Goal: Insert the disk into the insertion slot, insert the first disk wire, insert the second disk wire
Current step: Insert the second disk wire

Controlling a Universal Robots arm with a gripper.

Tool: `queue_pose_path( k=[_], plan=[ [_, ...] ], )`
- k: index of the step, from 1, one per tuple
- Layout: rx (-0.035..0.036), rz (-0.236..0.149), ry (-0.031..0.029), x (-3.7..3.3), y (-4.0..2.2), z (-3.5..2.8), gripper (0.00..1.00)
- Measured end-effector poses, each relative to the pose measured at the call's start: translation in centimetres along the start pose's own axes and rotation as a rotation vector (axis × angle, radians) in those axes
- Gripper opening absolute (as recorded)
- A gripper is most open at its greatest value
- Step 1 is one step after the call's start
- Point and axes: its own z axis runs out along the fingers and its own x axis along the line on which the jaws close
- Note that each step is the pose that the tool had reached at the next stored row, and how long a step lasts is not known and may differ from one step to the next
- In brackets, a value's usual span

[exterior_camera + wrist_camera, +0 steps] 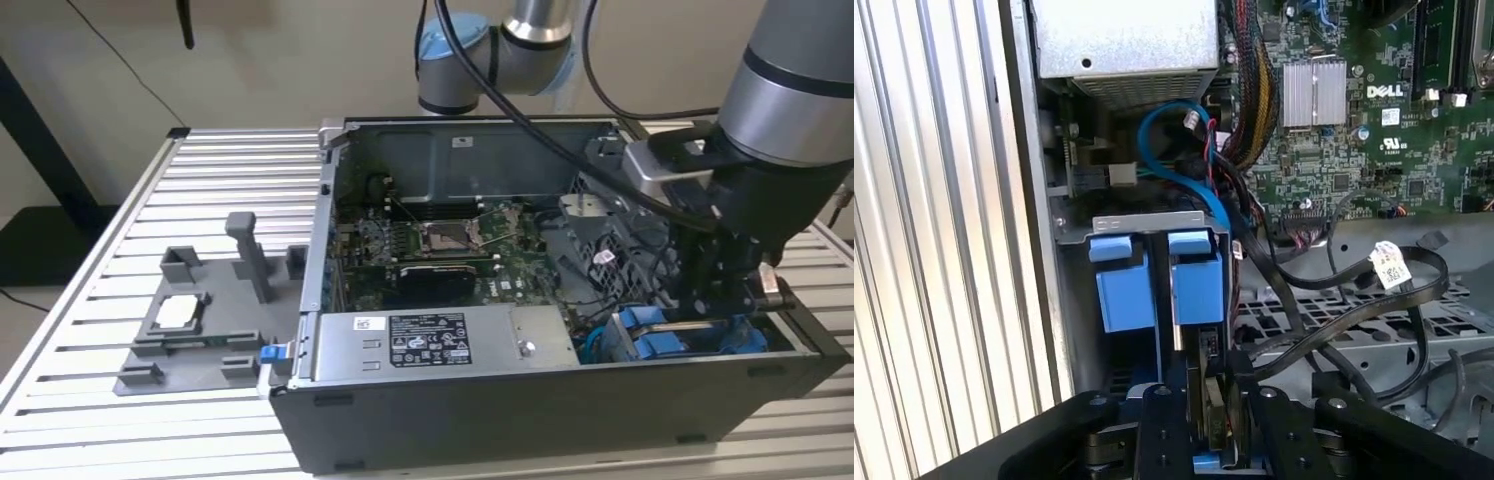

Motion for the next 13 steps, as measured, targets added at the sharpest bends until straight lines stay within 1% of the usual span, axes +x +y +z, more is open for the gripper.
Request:
queue_pose_path(
  k=[2, 3, 4, 6, 8, 10, 12, 13],
  plan=[
    [0.0009, 0.019, 0.0025, 0.0, 0.0, 0.01, 0.3],
    [0.0012, 0.027, 0.0035, 0.0, 0.0, 0.02, 0.28],
    [0.0016, 0.036, 0.0047, 0.0, 0.0, 0.01, 0.22],
    [0.0024, 0.052, 0.0065, 0.0, 0.0, 0.02, 0.22],
    [0.0029, 0.065, 0.0077, 0.0, 0.01, 0.05, 0.11],
    [0.0034, 0.074, 0.009, -0.08, 0.01, 0.04, 0.11],
    [0.003, 0.076, 0.0042, -0.08, 0.0, -0.05, 0.11],
    [0.0028, 0.076, 0.0023, -0.09, -0.02, -0.22, 0.11]
  ],
)
